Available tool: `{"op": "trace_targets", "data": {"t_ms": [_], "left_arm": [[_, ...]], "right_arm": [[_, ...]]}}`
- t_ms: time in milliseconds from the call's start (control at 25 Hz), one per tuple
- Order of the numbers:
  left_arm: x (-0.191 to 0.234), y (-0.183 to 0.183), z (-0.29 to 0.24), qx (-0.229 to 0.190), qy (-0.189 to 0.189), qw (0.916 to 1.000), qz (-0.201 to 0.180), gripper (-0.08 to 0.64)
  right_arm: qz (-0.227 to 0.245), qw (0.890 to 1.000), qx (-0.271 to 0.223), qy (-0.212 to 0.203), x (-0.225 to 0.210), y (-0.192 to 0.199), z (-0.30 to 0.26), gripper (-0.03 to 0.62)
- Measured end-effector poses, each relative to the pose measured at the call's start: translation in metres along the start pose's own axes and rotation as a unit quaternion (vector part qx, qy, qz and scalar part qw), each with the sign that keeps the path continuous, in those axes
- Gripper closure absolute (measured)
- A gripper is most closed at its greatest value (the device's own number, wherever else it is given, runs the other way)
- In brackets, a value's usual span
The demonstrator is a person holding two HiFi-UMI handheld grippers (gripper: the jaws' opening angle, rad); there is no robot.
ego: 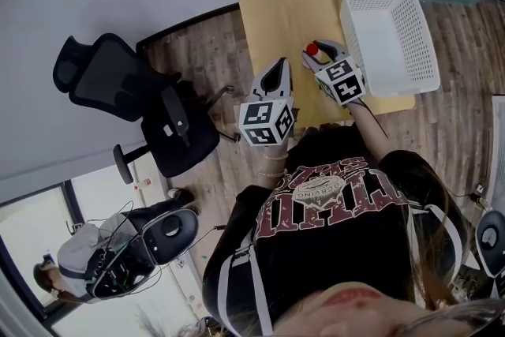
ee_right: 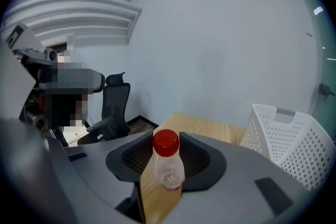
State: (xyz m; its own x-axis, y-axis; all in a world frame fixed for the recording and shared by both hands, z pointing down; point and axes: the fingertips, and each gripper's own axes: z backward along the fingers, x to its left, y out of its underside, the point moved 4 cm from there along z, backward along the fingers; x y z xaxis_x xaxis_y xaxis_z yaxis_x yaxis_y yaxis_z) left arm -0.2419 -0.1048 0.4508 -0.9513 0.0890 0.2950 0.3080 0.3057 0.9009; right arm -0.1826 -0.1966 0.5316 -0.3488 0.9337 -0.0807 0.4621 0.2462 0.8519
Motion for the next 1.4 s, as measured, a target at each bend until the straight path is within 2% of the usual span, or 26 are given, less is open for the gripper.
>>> {"op": "trace_targets", "data": {"t_ms": [840,1160,1400], "left_arm": [[-0.045,-0.012,-0.016,-0.016,0.028,0.9994,-0.016,0.512],[-0.070,-0.016,-0.032,-0.015,0.056,0.9978,-0.033,0.512],[-0.087,-0.022,-0.041,-0.010,0.078,0.9957,-0.049,0.512]], "right_arm": [[-0.023,0.996,-0.085,0.009,-0.013,-0.035,0.078,0.430],[-0.013,0.993,-0.106,0.056,-0.037,-0.039,0.107,0.527],[-0.036,0.990,-0.120,0.066,-0.048,-0.040,0.121,0.546]]}}
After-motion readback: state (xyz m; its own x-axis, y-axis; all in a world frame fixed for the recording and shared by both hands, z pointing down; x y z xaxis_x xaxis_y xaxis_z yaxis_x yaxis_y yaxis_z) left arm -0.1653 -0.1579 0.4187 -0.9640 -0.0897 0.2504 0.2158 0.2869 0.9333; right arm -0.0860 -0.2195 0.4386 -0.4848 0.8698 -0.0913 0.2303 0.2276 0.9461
